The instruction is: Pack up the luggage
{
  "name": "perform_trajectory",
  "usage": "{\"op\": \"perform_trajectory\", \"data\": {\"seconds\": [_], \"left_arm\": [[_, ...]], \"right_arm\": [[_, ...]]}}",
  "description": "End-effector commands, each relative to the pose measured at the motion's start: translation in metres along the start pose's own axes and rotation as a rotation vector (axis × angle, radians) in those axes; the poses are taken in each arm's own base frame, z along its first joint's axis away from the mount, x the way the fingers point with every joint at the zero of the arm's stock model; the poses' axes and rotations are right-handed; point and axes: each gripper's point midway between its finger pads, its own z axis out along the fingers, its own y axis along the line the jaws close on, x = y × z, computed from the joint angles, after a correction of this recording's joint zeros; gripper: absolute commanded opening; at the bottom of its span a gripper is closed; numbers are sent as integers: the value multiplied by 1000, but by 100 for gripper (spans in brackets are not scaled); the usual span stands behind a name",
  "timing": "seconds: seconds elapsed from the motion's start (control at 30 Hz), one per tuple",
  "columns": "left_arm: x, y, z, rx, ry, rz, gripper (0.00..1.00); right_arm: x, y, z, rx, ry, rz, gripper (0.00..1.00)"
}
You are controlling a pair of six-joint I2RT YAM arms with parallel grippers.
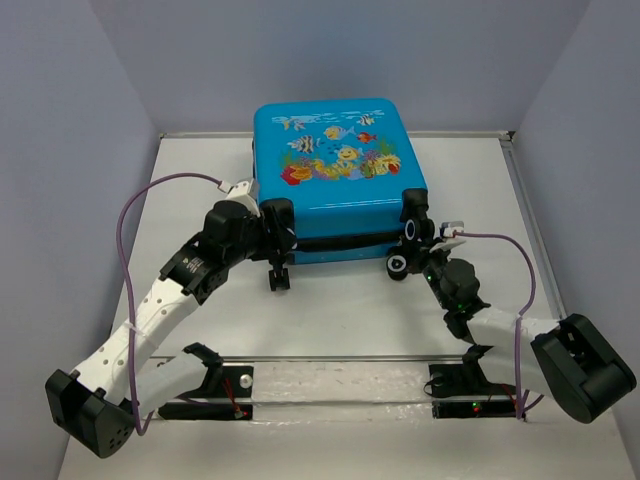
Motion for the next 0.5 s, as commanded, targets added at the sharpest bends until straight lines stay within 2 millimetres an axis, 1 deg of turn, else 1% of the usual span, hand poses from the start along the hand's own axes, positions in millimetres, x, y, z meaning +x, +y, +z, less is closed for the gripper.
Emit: {"op": "perform_trajectory", "data": {"seconds": [0.0, 0.1, 0.17, 0.2, 0.23, 0.27, 0.3, 0.33, 0.37, 0.4, 0.43, 0.47], "left_arm": [[-74, -98, -56, 420, -289, 116, 6], [-72, -99, -53, 433, -277, 109, 6], [-69, -101, -51, 450, -265, 103, 6], [-69, -103, -49, 458, -262, 96, 6], [-72, -105, -51, 470, -274, 97, 6], [-72, -106, -51, 471, -275, 98, 6], [-75, -107, -53, 469, -286, 101, 6], [-77, -106, -54, 462, -292, 102, 6], [-78, -106, -56, 460, -298, 106, 6], [-82, -109, -60, 463, -309, 110, 6], [-84, -109, -61, 461, -314, 116, 6], [-86, -109, -62, 460, -320, 119, 6]], "right_arm": [[-58, 24, 11, -74, -186, 19, 7], [-55, 30, 9, -109, -178, 55, 7], [-49, 38, 8, -158, -158, 82, 7], [-45, 48, 5, -187, -157, 101, 7], [-36, 49, 6, -187, -136, 100, 7], [-31, 51, 6, -187, -127, 96, 7], [-25, 46, 5, -167, -113, 92, 7], [-20, 35, 5, -114, -108, 107, 8], [-17, 29, 2, -91, -110, 122, 14], [-15, 23, -2, -67, -120, 141, 34], [-11, 17, -7, -44, -120, 158, 45], [-9, 13, -7, -20, -117, 159, 50]]}}
